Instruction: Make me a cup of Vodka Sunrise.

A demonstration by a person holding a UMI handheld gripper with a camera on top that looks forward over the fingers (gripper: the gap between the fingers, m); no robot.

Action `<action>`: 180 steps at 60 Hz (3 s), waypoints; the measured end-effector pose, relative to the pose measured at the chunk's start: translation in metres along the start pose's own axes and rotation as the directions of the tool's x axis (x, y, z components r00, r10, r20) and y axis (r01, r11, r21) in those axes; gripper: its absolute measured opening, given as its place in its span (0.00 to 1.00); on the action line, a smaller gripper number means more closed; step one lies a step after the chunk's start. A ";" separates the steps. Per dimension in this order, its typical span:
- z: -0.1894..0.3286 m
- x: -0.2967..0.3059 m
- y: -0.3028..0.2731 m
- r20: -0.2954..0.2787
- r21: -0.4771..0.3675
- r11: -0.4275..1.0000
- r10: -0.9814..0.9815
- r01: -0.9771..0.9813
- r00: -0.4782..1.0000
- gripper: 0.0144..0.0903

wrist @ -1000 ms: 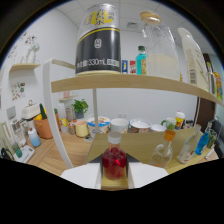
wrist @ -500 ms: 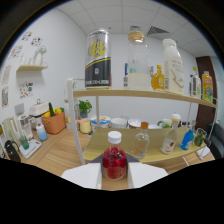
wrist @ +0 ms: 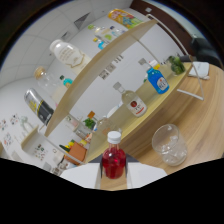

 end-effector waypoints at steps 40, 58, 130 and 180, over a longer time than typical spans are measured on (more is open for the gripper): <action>-0.016 -0.010 -0.075 0.428 -0.196 0.253 0.891 -0.947 0.149 0.26; -0.012 -0.001 -0.071 0.417 -0.226 0.160 0.907 -0.961 0.053 0.26; 0.085 0.043 0.163 -0.201 -0.244 0.774 -0.629 0.584 0.751 0.26; -0.003 -0.001 0.125 -0.089 -0.223 0.700 -0.707 0.678 0.701 0.94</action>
